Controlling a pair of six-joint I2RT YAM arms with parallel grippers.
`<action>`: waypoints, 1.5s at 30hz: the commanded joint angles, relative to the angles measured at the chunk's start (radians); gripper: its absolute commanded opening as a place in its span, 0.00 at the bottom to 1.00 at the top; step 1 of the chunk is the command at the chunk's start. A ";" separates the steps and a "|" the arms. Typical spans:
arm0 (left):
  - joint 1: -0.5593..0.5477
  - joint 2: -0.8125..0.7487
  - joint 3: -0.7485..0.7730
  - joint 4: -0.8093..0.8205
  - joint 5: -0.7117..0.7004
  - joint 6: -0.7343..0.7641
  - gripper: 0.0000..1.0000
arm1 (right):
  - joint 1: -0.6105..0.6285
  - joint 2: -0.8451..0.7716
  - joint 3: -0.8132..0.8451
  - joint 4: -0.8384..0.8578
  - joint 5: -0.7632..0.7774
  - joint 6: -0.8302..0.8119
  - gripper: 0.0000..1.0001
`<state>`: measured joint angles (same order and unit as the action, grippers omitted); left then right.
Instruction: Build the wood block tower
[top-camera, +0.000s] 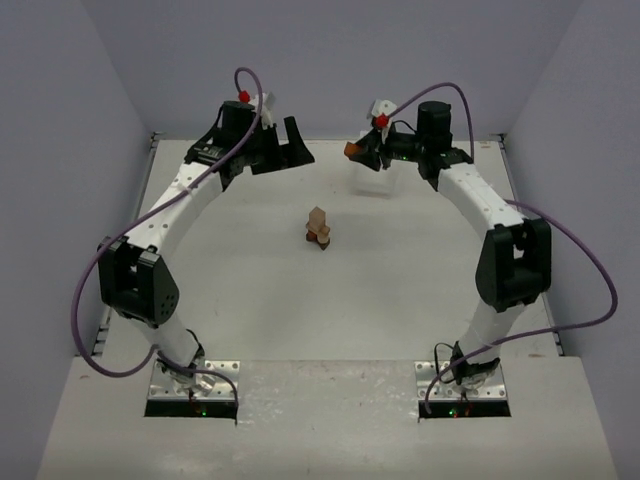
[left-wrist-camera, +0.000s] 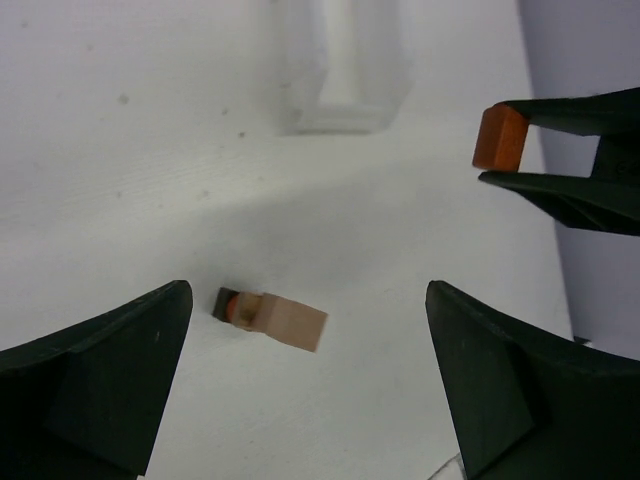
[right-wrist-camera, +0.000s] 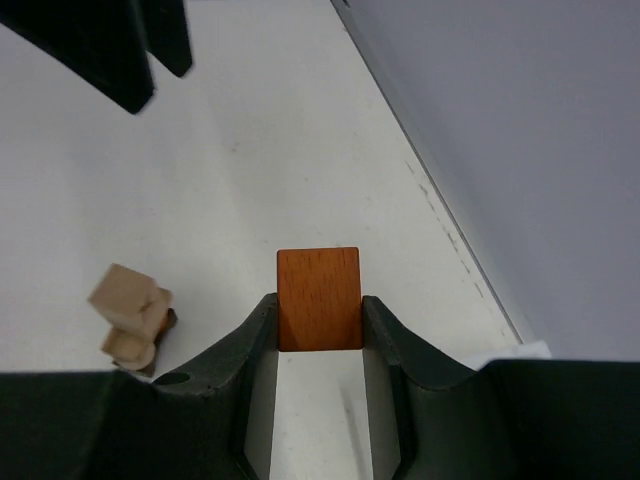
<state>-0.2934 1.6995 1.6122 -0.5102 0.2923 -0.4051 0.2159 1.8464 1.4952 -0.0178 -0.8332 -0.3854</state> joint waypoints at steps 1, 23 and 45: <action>-0.036 -0.109 -0.125 0.283 0.168 -0.089 1.00 | 0.054 -0.152 -0.140 0.047 -0.115 0.040 0.16; -0.121 -0.118 -0.229 0.378 0.228 -0.078 0.45 | 0.137 -0.277 -0.203 -0.033 0.005 0.051 0.19; -0.122 -0.113 -0.244 0.391 0.355 -0.086 0.00 | 0.138 -0.296 -0.245 0.093 -0.030 0.092 0.20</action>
<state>-0.4118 1.5993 1.3529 -0.1371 0.5892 -0.5110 0.3544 1.5719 1.2373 -0.0327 -0.8457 -0.3165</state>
